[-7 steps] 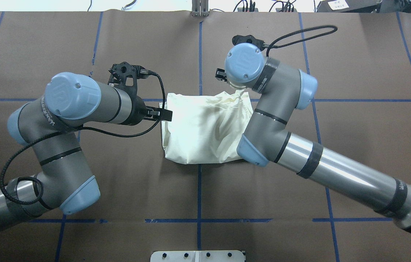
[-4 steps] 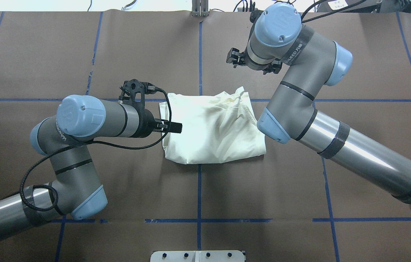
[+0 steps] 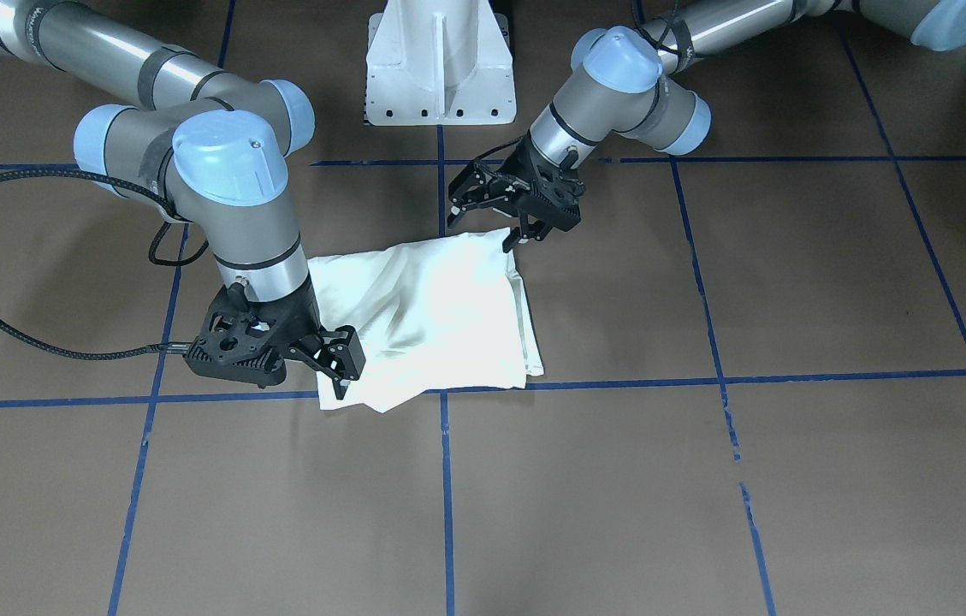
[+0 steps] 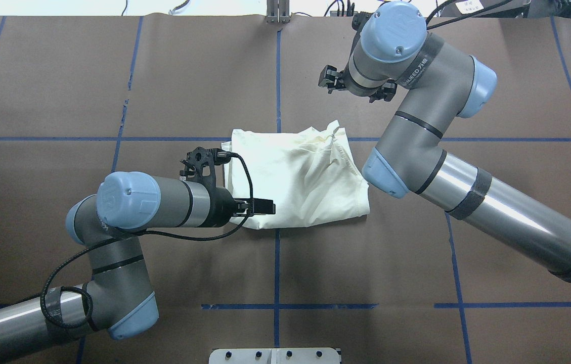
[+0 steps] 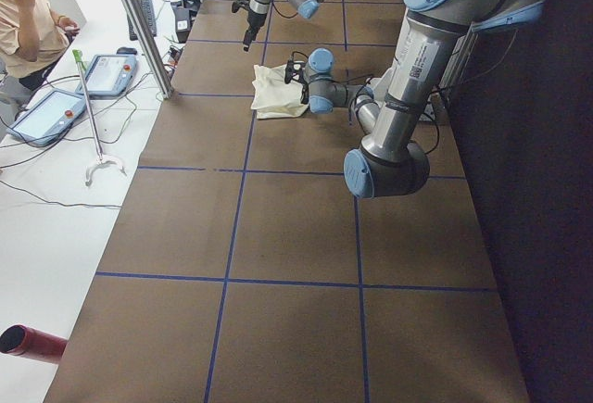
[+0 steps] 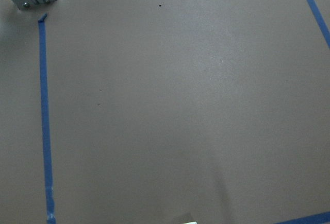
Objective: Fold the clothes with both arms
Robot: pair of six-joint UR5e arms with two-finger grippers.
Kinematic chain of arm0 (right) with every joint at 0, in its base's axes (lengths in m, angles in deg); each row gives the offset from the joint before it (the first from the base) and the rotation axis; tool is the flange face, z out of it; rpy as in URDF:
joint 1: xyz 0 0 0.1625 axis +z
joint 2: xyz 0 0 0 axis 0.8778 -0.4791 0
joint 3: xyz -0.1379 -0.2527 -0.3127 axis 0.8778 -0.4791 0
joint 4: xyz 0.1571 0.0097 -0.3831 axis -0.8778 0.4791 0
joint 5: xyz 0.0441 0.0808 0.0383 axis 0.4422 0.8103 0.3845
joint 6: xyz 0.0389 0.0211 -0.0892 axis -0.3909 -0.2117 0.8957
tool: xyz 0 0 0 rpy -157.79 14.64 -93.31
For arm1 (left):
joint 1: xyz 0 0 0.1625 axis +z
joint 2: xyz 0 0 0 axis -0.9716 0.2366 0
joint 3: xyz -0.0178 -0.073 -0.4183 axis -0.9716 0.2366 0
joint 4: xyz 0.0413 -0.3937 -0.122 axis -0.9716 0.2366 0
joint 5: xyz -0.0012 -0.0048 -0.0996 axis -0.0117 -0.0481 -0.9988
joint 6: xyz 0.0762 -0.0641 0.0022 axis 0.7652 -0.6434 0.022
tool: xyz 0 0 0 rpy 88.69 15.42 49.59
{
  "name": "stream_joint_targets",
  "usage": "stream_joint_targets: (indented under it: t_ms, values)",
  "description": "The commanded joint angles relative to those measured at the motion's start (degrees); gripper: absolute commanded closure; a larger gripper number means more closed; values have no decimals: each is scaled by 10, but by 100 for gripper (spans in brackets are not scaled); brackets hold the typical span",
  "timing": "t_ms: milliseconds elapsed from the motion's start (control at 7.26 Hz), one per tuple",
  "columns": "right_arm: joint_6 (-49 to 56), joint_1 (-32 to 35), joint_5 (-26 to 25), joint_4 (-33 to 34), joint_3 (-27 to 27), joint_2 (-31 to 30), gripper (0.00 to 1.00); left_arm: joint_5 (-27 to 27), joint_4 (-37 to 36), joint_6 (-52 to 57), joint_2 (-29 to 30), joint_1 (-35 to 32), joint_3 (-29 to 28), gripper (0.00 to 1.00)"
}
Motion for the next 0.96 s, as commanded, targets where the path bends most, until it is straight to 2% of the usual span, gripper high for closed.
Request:
stream_joint_targets:
  t_ms: [0,827]
  values:
    - [0,-1,-2,-1,0,-1,0,1,2,-5,0,7,-12,0]
    - [1,-1,-2,-4,0,-10,0,1,2,-2,-11,8,-24,0]
